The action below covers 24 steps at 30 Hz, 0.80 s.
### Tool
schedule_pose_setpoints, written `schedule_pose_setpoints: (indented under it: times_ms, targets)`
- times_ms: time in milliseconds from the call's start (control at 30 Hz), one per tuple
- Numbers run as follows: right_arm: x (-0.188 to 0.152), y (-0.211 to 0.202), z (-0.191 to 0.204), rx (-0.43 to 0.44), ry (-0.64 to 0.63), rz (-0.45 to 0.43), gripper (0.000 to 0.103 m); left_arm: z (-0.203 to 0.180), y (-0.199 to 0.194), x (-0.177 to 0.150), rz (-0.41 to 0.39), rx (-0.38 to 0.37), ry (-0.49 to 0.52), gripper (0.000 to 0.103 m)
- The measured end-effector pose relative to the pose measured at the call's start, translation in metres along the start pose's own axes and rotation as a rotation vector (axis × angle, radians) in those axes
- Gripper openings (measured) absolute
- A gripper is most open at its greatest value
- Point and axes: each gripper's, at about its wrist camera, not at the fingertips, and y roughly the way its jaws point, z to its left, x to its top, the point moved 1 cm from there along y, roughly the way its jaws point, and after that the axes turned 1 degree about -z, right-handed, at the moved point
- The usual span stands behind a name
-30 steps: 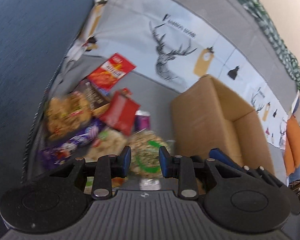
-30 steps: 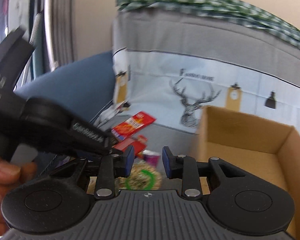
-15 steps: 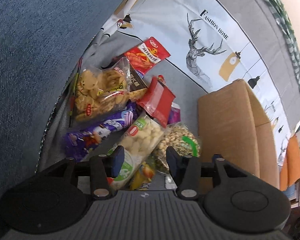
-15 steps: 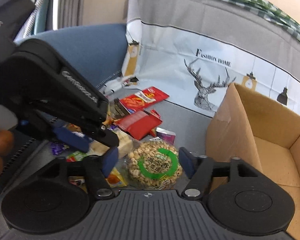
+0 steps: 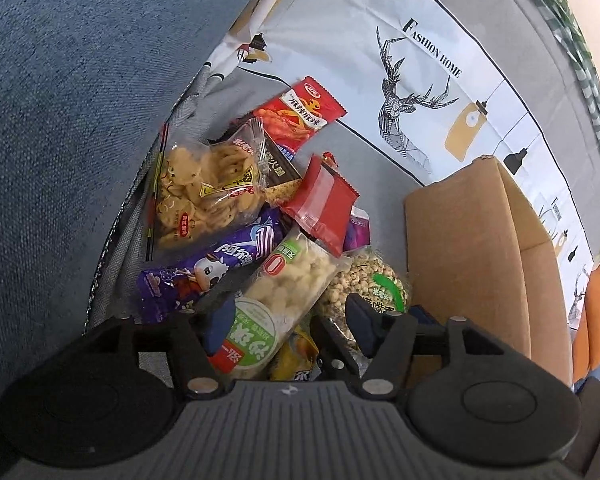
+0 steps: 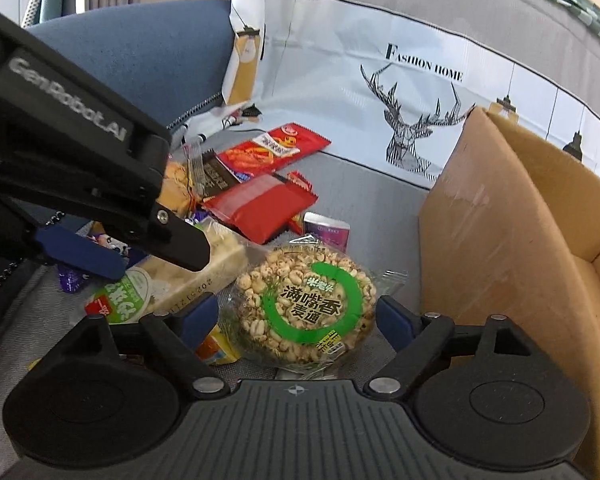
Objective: Organize snacks
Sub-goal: 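Move both tools from the box toward the snack pile, then grasp the green-labelled grain cake with the right tool while the left tool grasps the white milk candy bag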
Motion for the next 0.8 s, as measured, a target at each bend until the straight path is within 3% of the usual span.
schedule_pose_setpoints:
  times_ms: [233,633,667,733,800]
  targets:
    - [0.002,0.009,0.002,-0.012,-0.01,0.021,0.09,-0.001,0.005,0.002,0.014,0.037,0.045,0.076]
    - [0.001,0.02,-0.001,0.003,0.005,0.053,0.084,0.004,0.03,-0.003,0.046,0.091,0.06,0.075]
    - [0.0,0.02,-0.001,0.002,0.005,0.051,0.083,0.005,0.031,-0.003,0.044,0.092,0.06,0.073]
    - [-0.001,0.019,-0.001,0.003,0.007,0.046,0.083,0.004,0.032,-0.003,0.043,0.104,0.066,0.061]
    - [-0.001,0.018,-0.003,0.009,0.015,0.044,0.082,0.005,0.032,-0.003,0.039,0.103,0.07,0.057]
